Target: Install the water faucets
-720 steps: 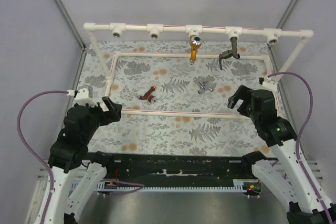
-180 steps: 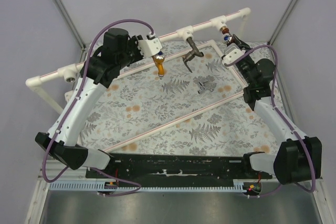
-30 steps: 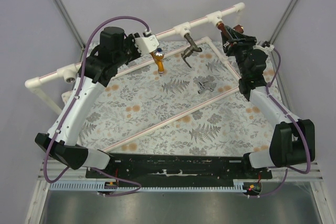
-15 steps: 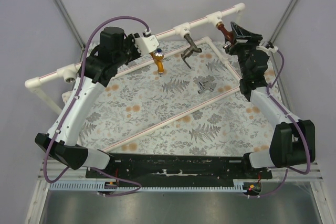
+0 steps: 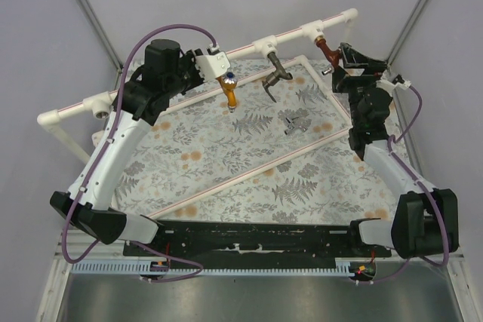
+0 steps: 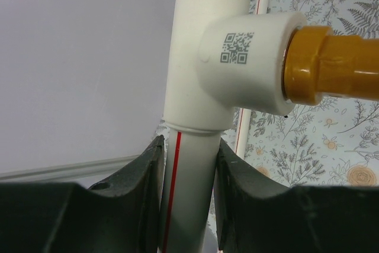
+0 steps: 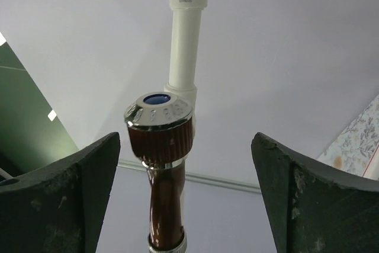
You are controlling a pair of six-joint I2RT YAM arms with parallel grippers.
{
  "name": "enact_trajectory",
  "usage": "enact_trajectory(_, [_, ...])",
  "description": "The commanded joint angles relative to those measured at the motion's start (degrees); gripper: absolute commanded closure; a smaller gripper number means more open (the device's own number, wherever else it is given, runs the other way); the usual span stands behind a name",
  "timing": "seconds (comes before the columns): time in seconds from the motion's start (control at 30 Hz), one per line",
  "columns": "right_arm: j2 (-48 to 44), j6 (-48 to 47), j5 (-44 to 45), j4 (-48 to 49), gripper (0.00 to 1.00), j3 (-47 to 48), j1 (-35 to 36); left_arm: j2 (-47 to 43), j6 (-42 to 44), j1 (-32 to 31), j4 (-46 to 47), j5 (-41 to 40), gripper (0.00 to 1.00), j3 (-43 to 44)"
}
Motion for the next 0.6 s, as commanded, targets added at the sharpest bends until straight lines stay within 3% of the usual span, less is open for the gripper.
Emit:
enact_trajectory(0.0, [-5.7, -7.8, -0.3, 3.3, 0.02, -2.7, -0.7, 0.7, -12.0, -1.8, -6.5, 5.4, 0.98, 0.1])
enact_trajectory(0.17, [-11.8, -16.5, -4.6, -0.6, 0.02, -4.3, -3.2, 0.9, -12.0, -1.8, -6.4, 5.2, 0.98, 0.0])
enact_trajectory(0.27, [-15.9, -29.2, -10.5, -8.0, 0.02, -2.4, -4.7, 0.8, -12.2, -1.8, -6.2, 5.3, 0.98, -0.1])
enact_trajectory(0.43, [-21.2, -72.7, -21.8, -27.1, 0.02, 5.7, -4.7, 0.2, -12.5, -1.8, -5.4, 5.8, 0.98, -1.0])
enact_trajectory(0.57, [-24.3, -108.7, -24.1, -32.7, 0.02, 5.5, -4.7, -0.2, -12.7, -1.8, -4.6, 5.9, 0.98, -2.0])
